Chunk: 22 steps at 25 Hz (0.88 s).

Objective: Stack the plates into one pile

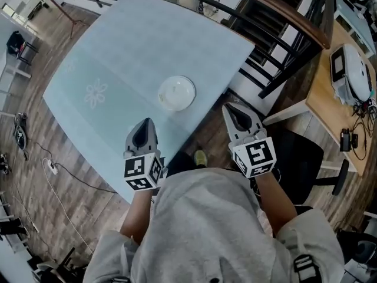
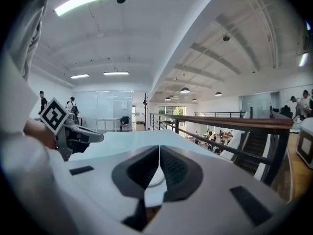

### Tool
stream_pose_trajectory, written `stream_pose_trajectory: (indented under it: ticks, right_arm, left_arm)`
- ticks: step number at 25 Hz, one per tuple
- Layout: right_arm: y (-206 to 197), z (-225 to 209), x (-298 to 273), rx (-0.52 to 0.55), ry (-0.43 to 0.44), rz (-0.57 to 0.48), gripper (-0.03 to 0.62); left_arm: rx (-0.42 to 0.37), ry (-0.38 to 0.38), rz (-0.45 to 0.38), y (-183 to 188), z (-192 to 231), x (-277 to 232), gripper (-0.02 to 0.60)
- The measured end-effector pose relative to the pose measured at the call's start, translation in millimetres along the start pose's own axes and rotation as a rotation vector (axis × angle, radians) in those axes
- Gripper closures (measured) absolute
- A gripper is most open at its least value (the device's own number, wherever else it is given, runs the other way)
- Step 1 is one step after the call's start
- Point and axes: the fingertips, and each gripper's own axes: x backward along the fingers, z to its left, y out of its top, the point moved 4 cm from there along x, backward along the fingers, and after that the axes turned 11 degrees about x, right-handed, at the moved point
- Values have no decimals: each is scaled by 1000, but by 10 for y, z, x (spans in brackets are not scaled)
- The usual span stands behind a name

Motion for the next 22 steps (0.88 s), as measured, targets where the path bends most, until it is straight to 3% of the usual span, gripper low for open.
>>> stream_pose_trajectory:
  ticks: [10,22]
  right_arm:
    - [141,491,51,-36,12,-10,566]
    - [398,1564,564,2,-3,1,566]
  left_arm:
    - [3,24,-17,-24,184,618,563]
    - [33,76,-17,-366,731,2024,562]
